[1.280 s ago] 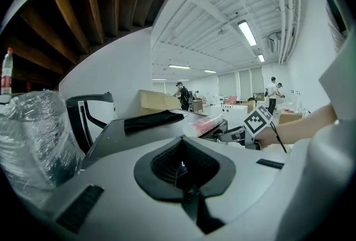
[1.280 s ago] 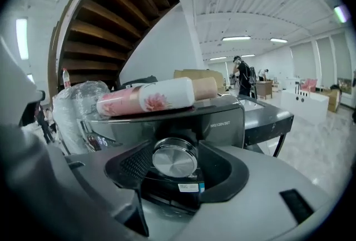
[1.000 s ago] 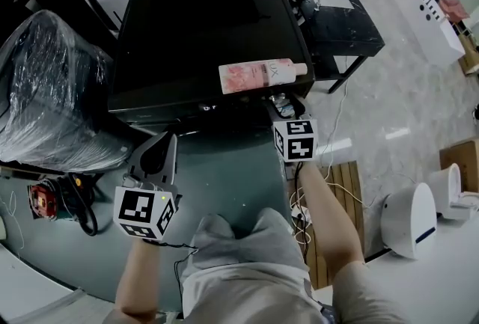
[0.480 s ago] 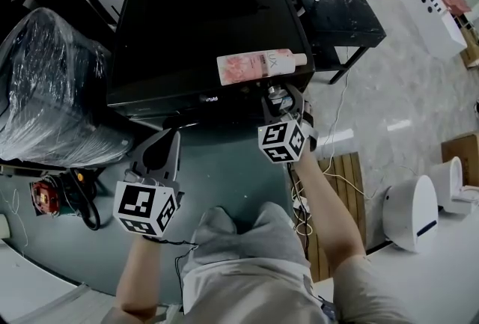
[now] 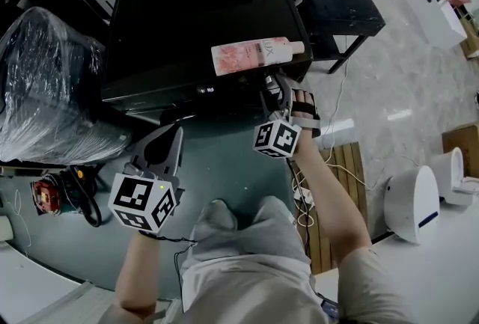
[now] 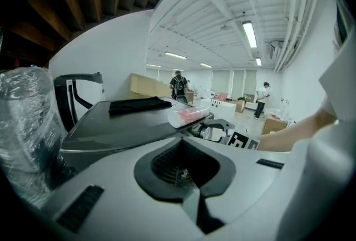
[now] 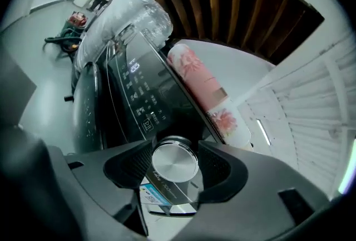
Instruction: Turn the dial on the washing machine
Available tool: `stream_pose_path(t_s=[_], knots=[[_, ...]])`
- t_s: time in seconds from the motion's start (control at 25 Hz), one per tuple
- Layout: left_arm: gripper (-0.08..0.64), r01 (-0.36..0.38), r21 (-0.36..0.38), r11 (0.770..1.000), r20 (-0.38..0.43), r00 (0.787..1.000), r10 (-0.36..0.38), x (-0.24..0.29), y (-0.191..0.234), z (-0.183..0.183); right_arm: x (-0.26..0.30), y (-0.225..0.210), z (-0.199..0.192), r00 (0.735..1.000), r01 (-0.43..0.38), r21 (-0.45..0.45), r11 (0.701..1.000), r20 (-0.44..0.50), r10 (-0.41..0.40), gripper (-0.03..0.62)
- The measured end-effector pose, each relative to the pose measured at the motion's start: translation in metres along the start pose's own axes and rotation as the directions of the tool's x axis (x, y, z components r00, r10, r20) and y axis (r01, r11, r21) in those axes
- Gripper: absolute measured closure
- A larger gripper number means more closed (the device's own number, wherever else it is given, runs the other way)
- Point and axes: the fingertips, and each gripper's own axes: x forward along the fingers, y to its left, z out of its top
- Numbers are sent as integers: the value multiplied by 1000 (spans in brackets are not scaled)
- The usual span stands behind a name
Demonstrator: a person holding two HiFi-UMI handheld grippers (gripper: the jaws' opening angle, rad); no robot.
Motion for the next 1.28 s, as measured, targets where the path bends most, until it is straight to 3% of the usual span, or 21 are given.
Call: stream_pose_path(t_s=[0.16, 0.44, 0.56, 0.72, 0.88, 1.04, 1.16, 1.28], knots=[[541, 0, 24, 1000, -26, 1000, 0, 0, -1, -7, 2, 3, -4, 999, 13, -159, 987, -37, -19, 301], [541, 12, 26, 1000, -57, 998, -11, 2, -6, -16, 1, 4, -14, 989, 50, -387, 921, -109, -100, 295], [541, 12, 25, 1000, -60, 998, -10, 3, -5, -15, 2, 3, -14, 990, 51, -412, 910, -103, -101, 295], [541, 21, 3, 1000, -70, 997, -21, -1, -7, -13, 1, 3, -14, 993, 20, -320, 947, -104, -57, 291], [541, 27, 6, 1000, -88, 996, -26, -11, -8, -4, -16, -8, -13, 993, -40, -61, 997, -114, 33, 290], [541, 25, 3, 1000, -96, 995, -25, -25, -3, 14, -40, -24, -1, 987, -122, 138, 983, -88, 134, 300], [541, 9, -2, 1000, -72, 997, -9, -37, 0, 35, -61, -50, 16, 987, -140, 282, 949, -40, 158, 369], [541, -4, 12, 1000, -55, 998, 5, -50, 0, 54, -85, -77, 35, 992, -115, 330, 937, -1, 122, 483]])
